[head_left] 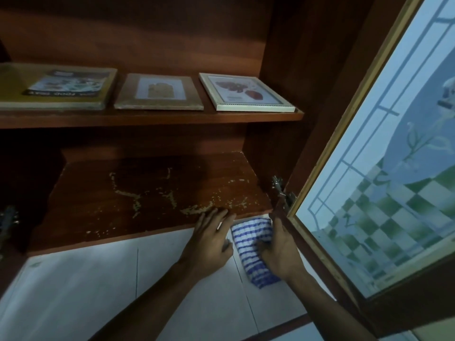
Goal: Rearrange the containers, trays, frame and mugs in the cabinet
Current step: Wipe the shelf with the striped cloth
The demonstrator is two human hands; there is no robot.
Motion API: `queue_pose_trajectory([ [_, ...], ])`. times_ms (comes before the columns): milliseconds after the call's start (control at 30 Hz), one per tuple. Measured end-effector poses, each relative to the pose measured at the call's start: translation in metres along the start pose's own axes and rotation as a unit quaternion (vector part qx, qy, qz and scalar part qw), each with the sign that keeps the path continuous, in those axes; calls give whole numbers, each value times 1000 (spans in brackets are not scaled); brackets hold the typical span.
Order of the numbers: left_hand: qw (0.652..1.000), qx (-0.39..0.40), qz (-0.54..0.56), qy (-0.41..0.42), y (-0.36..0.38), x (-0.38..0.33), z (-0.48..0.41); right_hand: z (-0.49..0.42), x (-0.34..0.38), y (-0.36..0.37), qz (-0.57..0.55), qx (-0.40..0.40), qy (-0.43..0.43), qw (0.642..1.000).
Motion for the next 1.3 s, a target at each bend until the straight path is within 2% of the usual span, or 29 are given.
queue_pose_trajectory([
  [167,1000,7,-19,-10,-14,15,-3,-6,17,-2,-80,1,-8,997],
  [267,999,11,-15,-45,-28,31,-7,-14,30,-2,-129,27,18,991],
  [400,997,-8,-62,-54,-44,53,-13,-30,56,-3,-195,37,29,980],
  [633,990,-9,-115,-79,-53,86,-26,-80,107,-10,-236,24,-25,971],
  [767,983,4,-141,-116,-52,101,-32,-120,127,-9,-169,-22,-96,981],
  [833,980,10,-148,-135,-49,107,-34,-134,136,-9,-45,-52,-148,987],
  [933,975,28,-159,-154,-40,113,-35,-146,142,-7,126,-81,-199,968],
  [1000,971,44,-169,-166,-36,114,-35,-149,138,5,151,-44,-203,966],
  [1133,961,77,-177,-198,-33,112,-26,-138,120,44,154,83,-166,971],
  [1200,959,96,-175,-203,-33,110,-20,-125,118,56,134,99,-174,970],
  [1300,960,106,-163,-203,-33,109,-17,-112,126,63,76,170,-177,967],
])
Point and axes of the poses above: each hand's wrist, its own z-axis away from the middle knuckle, its own y-axis out of the palm, x = y × z, the point moved 3 cm from there along -z, towards the middle knuckle, and after that the axes turned 11 degrees about -x, right-handed, at the moved point
